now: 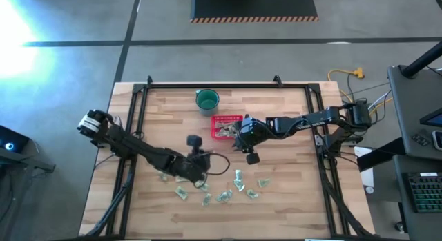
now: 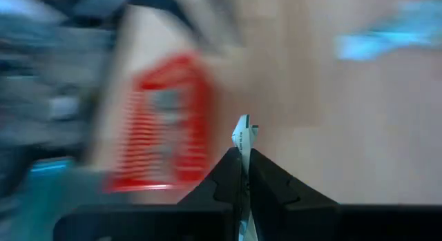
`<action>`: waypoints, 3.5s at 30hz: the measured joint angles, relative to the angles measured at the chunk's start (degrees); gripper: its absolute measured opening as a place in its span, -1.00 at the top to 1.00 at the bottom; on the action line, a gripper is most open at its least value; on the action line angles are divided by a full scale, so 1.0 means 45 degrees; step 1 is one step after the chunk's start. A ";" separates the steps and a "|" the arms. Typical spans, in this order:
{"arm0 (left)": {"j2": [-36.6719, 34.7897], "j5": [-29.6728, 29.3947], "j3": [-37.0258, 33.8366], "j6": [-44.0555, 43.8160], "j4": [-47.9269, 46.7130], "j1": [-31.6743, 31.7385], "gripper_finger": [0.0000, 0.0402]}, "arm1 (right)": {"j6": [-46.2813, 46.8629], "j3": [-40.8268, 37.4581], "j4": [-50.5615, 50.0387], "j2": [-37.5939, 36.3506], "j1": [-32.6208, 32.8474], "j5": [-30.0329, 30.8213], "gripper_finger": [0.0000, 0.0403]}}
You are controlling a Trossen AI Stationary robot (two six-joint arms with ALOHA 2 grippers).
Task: Pick and place items into bin
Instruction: Put the light green stevia packet into the red bin
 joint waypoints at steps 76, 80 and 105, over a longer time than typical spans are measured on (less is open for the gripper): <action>-0.0852 0.6167 -0.0142 0.0503 -0.0308 0.4082 0.16 | 0.6717 0.0049 -0.6428 -0.0362 0.4425 -0.0209 0.69; -0.0852 0.6033 -0.0142 0.0518 -0.0376 0.4087 0.16 | 0.6851 0.0049 -0.6413 -0.0415 0.4995 0.0307 0.69; -0.0890 0.5946 -0.0108 0.0382 -0.0450 0.4082 0.16 | 0.7947 -0.1043 -0.4798 -0.0301 0.5508 0.1039 0.14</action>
